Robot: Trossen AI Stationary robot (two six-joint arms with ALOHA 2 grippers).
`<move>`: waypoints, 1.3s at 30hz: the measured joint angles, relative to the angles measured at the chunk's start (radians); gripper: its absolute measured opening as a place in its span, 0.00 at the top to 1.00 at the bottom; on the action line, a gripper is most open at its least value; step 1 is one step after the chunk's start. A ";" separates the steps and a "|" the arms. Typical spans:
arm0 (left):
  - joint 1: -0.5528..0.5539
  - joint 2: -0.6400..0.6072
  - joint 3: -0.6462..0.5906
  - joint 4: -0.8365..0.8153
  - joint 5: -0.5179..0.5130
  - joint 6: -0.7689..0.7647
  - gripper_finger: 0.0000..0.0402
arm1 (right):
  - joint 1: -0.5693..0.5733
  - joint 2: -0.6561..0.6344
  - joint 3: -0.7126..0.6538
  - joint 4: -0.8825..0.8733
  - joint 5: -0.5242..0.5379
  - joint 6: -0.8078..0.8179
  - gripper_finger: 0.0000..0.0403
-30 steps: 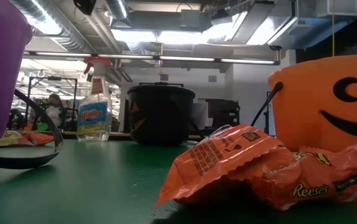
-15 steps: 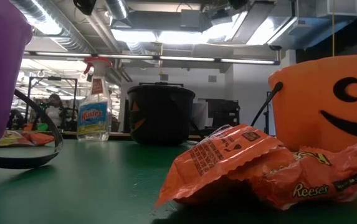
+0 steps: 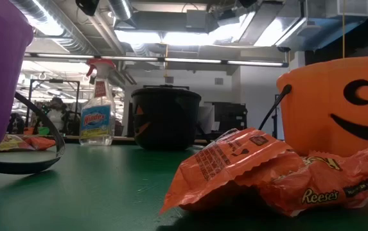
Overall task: Sort candy
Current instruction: Put the orange candy into the orange bucket
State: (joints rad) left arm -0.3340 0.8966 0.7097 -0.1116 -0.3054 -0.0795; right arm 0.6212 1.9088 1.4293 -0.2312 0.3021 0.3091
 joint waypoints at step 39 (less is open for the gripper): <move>-0.002 0.000 0.000 -0.007 0.003 -0.026 0.68 | 0.001 0.141 0.000 -0.187 -0.018 -0.292 0.41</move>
State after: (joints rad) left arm -0.3359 0.8967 0.7101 -0.1182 -0.3023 -0.1055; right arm 0.6224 2.0498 1.4292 -0.4181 0.2840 0.0170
